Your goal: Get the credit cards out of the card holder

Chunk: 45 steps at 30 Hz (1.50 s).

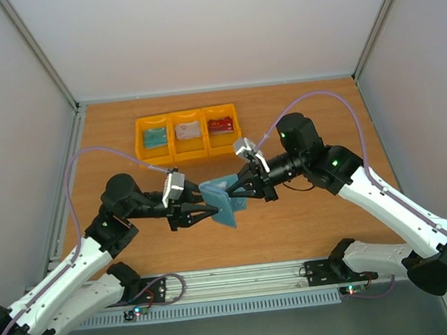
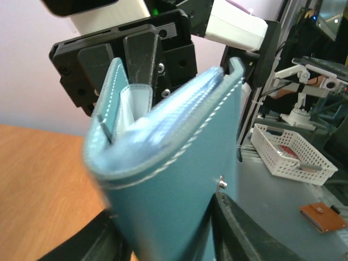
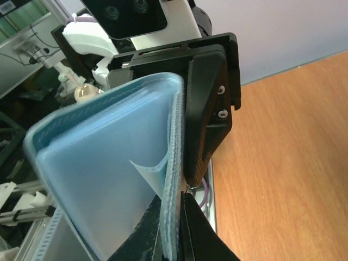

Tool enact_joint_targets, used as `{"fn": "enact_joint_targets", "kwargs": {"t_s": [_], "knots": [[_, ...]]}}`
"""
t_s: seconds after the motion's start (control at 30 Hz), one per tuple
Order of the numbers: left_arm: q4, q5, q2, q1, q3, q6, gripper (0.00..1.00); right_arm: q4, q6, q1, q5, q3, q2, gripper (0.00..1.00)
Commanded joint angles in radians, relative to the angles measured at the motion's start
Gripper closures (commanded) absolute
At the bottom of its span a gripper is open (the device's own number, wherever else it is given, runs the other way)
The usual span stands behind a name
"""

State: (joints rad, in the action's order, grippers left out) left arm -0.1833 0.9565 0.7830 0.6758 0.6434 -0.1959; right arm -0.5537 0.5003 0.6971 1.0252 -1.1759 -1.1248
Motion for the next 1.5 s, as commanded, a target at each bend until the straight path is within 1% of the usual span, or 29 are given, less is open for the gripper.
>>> {"fn": "enact_joint_targets", "kwargs": {"t_s": [0.0, 0.07, 0.13, 0.17, 0.27, 0.3, 0.33, 0.4, 0.43, 0.47, 0.53, 0.57, 0.63, 0.7, 0.77, 0.83, 0.9, 0.97, 1.0, 1.03, 1.07, 1.1, 1.13, 1.2, 1.23, 1.33, 1.37, 1.47], "knots": [[-0.040, 0.037, -0.019, 0.006, 0.011, 0.010, 0.69, -0.050, 0.058, 0.012, 0.027, -0.041, 0.000, 0.99], [-0.051, 0.036, -0.020, 0.008, 0.009, 0.010, 0.81, -0.061, 0.062, 0.012, 0.035, -0.054, -0.014, 0.98], [-0.059, 0.037, -0.016, 0.008, 0.012, 0.011, 0.96, -0.074, 0.068, 0.012, 0.049, -0.072, -0.032, 0.97], [-0.060, 0.036, -0.014, 0.007, 0.014, 0.009, 0.99, -0.084, 0.073, 0.012, 0.049, -0.081, -0.038, 0.97], [-0.059, 0.024, -0.016, 0.009, 0.013, 0.004, 1.00, -0.088, 0.090, 0.013, 0.037, -0.087, -0.034, 0.94], [-0.055, 0.017, -0.019, 0.009, 0.011, 0.004, 1.00, -0.088, 0.092, 0.013, 0.006, -0.085, -0.024, 0.90], [-0.051, 0.007, -0.024, 0.010, 0.010, 0.004, 1.00, -0.087, 0.089, 0.011, -0.039, -0.078, -0.011, 0.82], [-0.035, -0.025, -0.036, 0.010, 0.004, 0.003, 1.00, -0.085, 0.070, 0.010, -0.208, -0.059, 0.020, 0.65], [-0.024, -0.046, -0.042, 0.009, -0.002, 0.003, 1.00, -0.085, 0.053, 0.011, -0.313, -0.049, 0.036, 0.59], [-0.011, -0.075, -0.052, 0.009, -0.008, 0.005, 1.00, -0.088, 0.040, 0.011, -0.423, -0.038, 0.053, 0.56], [0.007, -0.139, -0.067, 0.010, -0.021, 0.015, 1.00, -0.116, 0.017, 0.010, -0.627, -0.030, 0.072, 0.53], [0.012, -0.162, -0.071, 0.009, -0.025, 0.028, 1.00, -0.136, 0.010, 0.010, -0.718, -0.031, 0.075, 0.53], [0.020, -0.199, -0.075, 0.009, -0.032, 0.047, 1.00, -0.180, -0.003, 0.010, -0.865, -0.033, 0.075, 0.52], [0.030, -0.217, -0.076, 0.008, -0.032, 0.062, 1.00, -0.210, -0.010, 0.010, -0.972, -0.030, 0.077, 0.52], [0.043, -0.237, -0.077, 0.009, -0.030, 0.068, 1.00, -0.234, -0.006, 0.010, -1.019, -0.031, 0.081, 0.52], [0.061, -0.264, -0.077, 0.009, -0.030, 0.077, 1.00, -0.255, 0.001, 0.010, -1.011, -0.036, 0.088, 0.52], [0.072, -0.303, -0.076, 0.009, -0.031, 0.086, 1.00, -0.260, 0.034, 0.011, -0.915, -0.037, 0.103, 0.51], [0.085, -0.336, -0.078, 0.009, -0.032, 0.088, 1.00, -0.251, 0.084, 0.010, -0.747, -0.028, 0.140, 0.50], [0.093, -0.340, -0.080, 0.008, -0.033, 0.091, 1.00, -0.255, 0.117, 0.011, -0.617, -0.026, 0.160, 0.49], [0.101, -0.329, -0.081, 0.009, -0.034, 0.109, 1.00, -0.267, 0.158, 0.011, -0.521, -0.025, 0.176, 0.48], [0.115, -0.306, -0.085, 0.009, -0.033, 0.127, 1.00, -0.282, 0.190, 0.008, -0.455, -0.027, 0.193, 0.48], [0.133, -0.271, -0.088, 0.009, -0.033, 0.163, 1.00, -0.296, 0.222, 0.005, -0.422, -0.030, 0.205, 0.47], [0.155, -0.239, -0.097, 0.009, -0.031, 0.233, 1.00, -0.310, 0.243, -0.004, -0.408, -0.033, 0.214, 0.47], [0.178, -0.192, -0.112, 0.008, -0.019, 0.308, 1.00, -0.342, 0.276, -0.032, -0.384, -0.041, 0.217, 0.48], [0.221, -0.162, -0.115, 0.009, -0.009, 0.330, 1.00, -0.358, 0.286, -0.043, -0.373, -0.046, 0.212, 0.48], [0.312, 0.024, -0.124, 0.009, 0.029, 0.434, 1.00, -0.404, 0.329, -0.069, -0.297, -0.068, 0.185, 0.49], [0.337, 0.062, -0.128, 0.009, 0.037, 0.474, 1.00, -0.415, 0.346, -0.076, -0.258, -0.074, 0.173, 0.48], [0.401, 0.083, -0.120, 0.010, 0.066, 0.513, 1.00, -0.419, 0.358, -0.076, -0.219, -0.097, 0.121, 0.50]]}}
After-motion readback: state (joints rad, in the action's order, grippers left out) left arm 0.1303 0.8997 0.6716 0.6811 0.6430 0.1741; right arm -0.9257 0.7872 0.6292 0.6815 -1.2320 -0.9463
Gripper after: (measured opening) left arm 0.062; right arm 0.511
